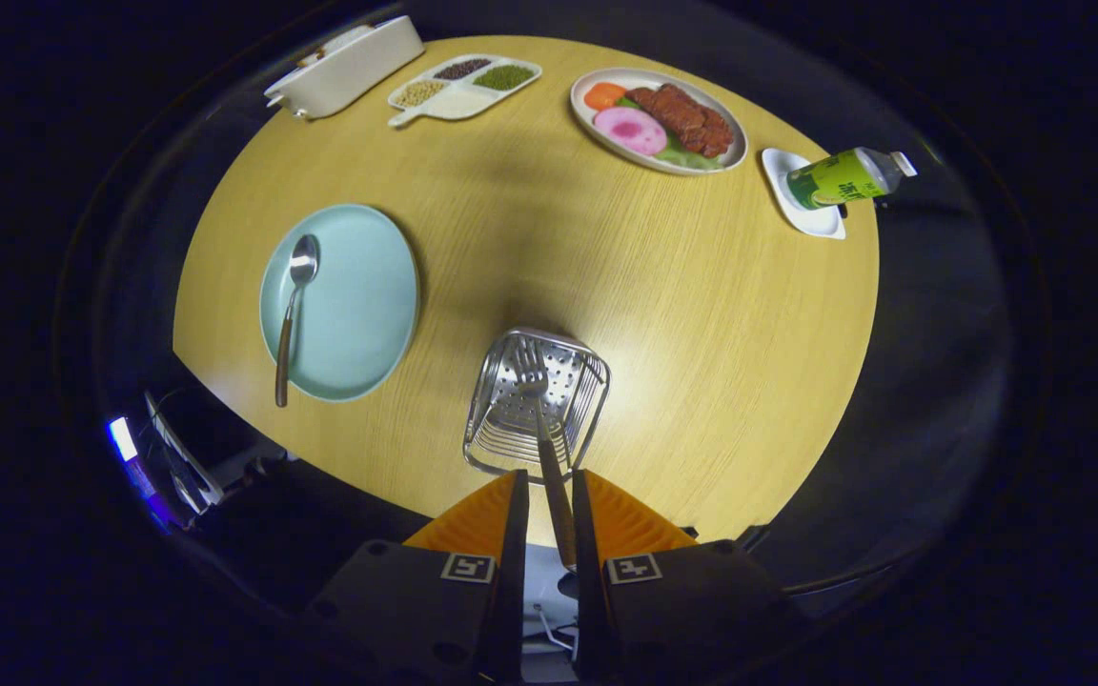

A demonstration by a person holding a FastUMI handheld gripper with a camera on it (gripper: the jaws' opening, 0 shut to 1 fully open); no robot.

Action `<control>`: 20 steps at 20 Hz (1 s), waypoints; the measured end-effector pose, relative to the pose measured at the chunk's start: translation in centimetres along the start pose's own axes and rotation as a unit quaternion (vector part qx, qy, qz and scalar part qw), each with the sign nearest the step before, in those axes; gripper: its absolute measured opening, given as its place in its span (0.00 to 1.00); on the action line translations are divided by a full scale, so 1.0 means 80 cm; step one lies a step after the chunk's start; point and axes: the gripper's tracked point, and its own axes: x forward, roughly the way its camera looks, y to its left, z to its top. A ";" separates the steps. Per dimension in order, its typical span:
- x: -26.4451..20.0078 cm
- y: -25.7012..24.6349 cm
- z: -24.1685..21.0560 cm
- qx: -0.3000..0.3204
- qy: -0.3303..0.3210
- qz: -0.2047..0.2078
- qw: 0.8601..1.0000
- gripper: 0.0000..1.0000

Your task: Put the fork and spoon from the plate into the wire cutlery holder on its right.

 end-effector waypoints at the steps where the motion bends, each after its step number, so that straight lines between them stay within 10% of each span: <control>1: -0.009 0.003 0.006 0.008 -0.032 0.000 0.999 0.28; 9: -0.064 0.159 0.065 0.053 -0.266 0.087 0.959 0.41; 20: 0.091 0.325 0.075 0.033 -0.223 0.102 0.969 0.41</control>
